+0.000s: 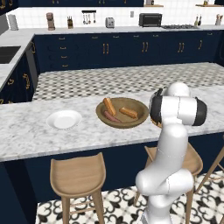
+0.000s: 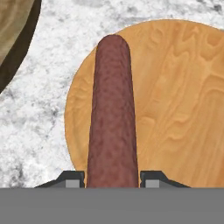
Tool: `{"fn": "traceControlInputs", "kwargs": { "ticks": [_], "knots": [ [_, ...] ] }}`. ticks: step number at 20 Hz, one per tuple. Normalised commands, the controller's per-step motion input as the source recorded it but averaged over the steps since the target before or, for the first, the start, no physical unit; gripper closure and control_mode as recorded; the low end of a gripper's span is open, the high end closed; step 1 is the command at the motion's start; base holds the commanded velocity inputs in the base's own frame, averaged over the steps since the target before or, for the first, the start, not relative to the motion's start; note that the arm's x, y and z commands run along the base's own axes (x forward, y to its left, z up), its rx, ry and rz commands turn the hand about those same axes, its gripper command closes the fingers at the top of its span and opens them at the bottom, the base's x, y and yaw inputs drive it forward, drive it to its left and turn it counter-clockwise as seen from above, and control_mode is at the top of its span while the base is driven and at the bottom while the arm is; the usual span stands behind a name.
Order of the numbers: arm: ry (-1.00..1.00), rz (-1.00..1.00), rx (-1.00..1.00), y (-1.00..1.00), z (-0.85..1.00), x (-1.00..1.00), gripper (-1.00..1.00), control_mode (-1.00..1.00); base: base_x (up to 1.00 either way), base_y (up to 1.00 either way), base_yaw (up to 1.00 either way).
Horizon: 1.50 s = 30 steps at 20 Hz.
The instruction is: Place one bun and one sausage from the bowl on each plate.
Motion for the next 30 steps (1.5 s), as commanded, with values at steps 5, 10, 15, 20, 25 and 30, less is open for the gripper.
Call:
{"fn": "traceControlInputs", "kwargs": {
  "ticks": [5, 10, 15, 20, 25, 30],
  "knots": [
    [0.00, 0.00, 0.00, -0.10, -0.14, 0.01, 1.00, -1.00, 0.00, 0.00, 0.00],
    [0.00, 0.00, 0.00, -0.02, -0.15, 0.00, 1.00, -1.00, 0.00, 0.00, 0.00],
    [0.00, 0.00, 0.00, 0.00, 0.00, 0.00, -1.00, -1.00, 0.00, 0.00, 0.00],
    [-0.01, 0.00, 0.00, 0.00, 0.22, 0.01, -1.00, -1.00, 0.00, 0.00, 0.00],
    [-0.07, 0.00, -0.01, 0.13, 0.57, -0.23, -1.00, -1.00, 0.00, 0.00, 0.00],
    [-0.01, 0.03, -0.07, 0.69, 0.64, -0.28, -1.00, -1.00, 0.00, 0.00, 0.00]
  ]
}}
